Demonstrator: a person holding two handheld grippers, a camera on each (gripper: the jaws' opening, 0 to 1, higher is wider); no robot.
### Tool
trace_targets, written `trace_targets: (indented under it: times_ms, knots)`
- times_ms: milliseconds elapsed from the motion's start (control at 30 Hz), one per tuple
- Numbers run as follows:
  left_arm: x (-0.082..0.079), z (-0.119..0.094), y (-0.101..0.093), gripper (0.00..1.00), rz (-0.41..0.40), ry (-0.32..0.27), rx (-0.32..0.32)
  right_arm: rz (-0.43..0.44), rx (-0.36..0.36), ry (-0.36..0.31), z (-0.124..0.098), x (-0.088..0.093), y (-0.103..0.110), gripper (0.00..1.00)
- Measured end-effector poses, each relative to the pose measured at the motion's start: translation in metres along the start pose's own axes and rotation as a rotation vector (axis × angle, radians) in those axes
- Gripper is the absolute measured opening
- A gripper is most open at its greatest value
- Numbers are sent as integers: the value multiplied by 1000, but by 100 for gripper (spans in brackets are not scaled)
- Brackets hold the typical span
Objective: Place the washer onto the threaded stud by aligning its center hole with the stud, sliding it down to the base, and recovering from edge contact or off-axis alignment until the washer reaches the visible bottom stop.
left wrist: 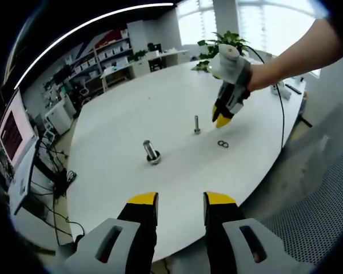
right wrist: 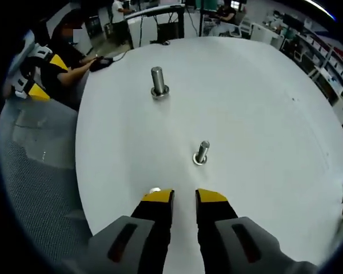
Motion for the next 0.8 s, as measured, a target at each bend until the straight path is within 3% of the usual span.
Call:
trace_targets:
  times_ms: [333, 667, 700, 800]
  knots:
    - [-2, -1, 2, 30, -4, -14, -6, -20, -49, 34, 10, 6, 31, 21]
    - [-3, -2, 3, 30, -11, -19, -10, -24, -54, 115, 23, 12, 38, 19]
    - [-3, -2, 3, 30, -12, -19, -9, -38, -48, 78, 23, 6, 37, 18]
    - [-3, -2, 3, 30, -11, -18, -5, -3, -52, 91, 22, 7, 34, 17]
Point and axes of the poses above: the point that each gripper's makers call its tool centre point, and the gripper's own axes: z roughly forward along the fingers, y roughly to its left, x roughly out of its underside, the point moved 1 cm from there along -z, roughly backward along the fingers, and after that the axes turned 7 degrees about x, right-handed, at the moved point
